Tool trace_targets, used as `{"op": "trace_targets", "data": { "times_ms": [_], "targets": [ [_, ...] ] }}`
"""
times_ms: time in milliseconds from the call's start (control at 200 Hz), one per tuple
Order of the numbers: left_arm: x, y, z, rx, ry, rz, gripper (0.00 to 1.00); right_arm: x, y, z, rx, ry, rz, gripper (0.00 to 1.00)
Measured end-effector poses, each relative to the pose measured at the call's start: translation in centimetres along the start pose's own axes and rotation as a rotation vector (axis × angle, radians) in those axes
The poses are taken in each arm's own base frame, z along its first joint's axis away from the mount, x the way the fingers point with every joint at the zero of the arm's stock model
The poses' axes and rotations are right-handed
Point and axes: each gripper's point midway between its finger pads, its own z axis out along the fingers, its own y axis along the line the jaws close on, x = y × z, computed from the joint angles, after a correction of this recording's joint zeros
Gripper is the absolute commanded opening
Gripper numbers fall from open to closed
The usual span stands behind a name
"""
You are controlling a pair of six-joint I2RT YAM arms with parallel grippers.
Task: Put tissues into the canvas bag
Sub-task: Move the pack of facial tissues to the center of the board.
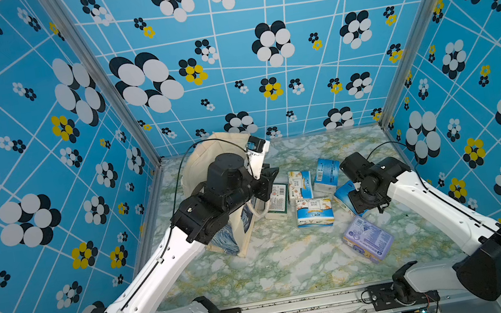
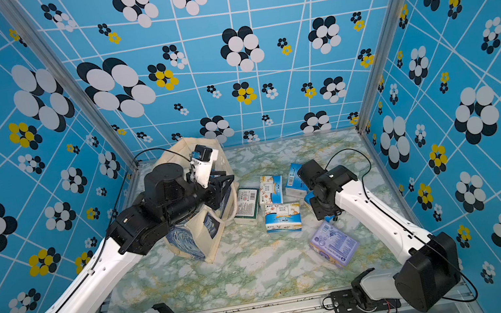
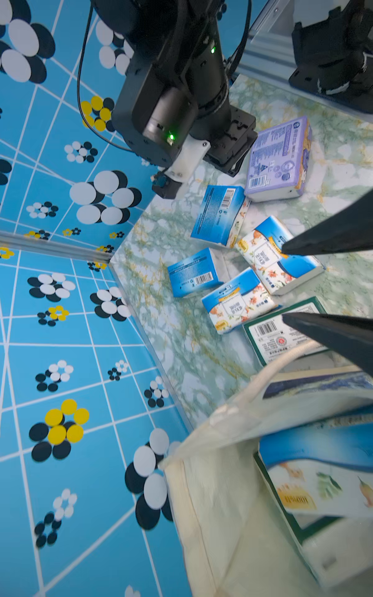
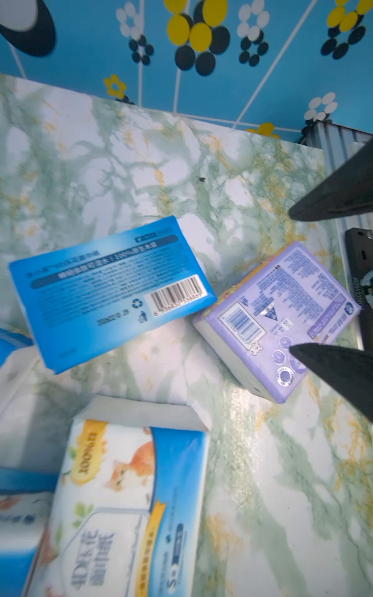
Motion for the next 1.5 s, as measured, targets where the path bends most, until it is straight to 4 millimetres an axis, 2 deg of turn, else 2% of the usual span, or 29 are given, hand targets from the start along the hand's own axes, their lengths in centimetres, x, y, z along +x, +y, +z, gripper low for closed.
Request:
{"op": "trace_targets", "data": {
  "times_ms": [50, 90, 125, 240, 380, 500, 635, 890, 1099, 1204, 1364, 1499],
  "targets": [
    [0.3, -1.0, 1.2, 0.037, 0.011, -0.004, 0.33, 0.6, 0.2, 0.4, -0.005, 0.026, 0.006, 0.41],
    [0.6, -1.9, 2.2, 0.068, 0.020, -0.008, 0.33, 0.8, 0.4, 0.6, -0.009, 0.040, 0.010, 0.33],
    [0.8, -2.9, 3.1, 0.098, 0.028, -0.011, 0.33, 0.9, 0.6, 0.8, -0.017, 0.052, 0.017, 0.30],
    [1.7, -6.6, 5.7, 0.204, 0.063, -0.006, 0.33, 1.2, 1.5, 2.0, -0.044, 0.065, 0.070, 0.30],
    [3.7, -11.3, 8.1, 0.323, 0.124, 0.019, 0.33, 4.0, 1.7, 3.6, -0.047, 0.106, 0.155, 0.35],
    [5.6, -13.0, 9.3, 0.370, 0.175, 0.020, 0.33, 6.2, 1.1, 3.8, -0.025, 0.136, 0.236, 0.37],
    [6.4, -13.0, 9.9, 0.370, 0.188, 0.011, 0.33, 8.0, 0.1, 3.6, 0.024, 0.177, 0.289, 0.35],
    [8.7, -12.5, 10.6, 0.350, 0.228, 0.012, 0.33, 9.8, -1.0, 3.1, 0.102, 0.227, 0.322, 0.35],
    [9.1, -12.0, 10.8, 0.336, 0.236, 0.010, 0.33, 11.2, -0.3, 5.1, 0.147, 0.333, 0.285, 0.35],
    [9.2, -11.5, 10.9, 0.327, 0.238, 0.006, 0.33, 10.9, 0.3, 6.0, 0.148, 0.358, 0.278, 0.35],
    [9.2, -10.5, 11.1, 0.307, 0.242, 0.003, 0.33, 9.5, 1.7, 6.9, 0.092, 0.319, 0.299, 0.35],
    [9.2, -9.5, 11.1, 0.283, 0.246, -0.003, 0.33, 8.8, 3.0, 8.3, 0.054, 0.329, 0.287, 0.30]
  ]
}}
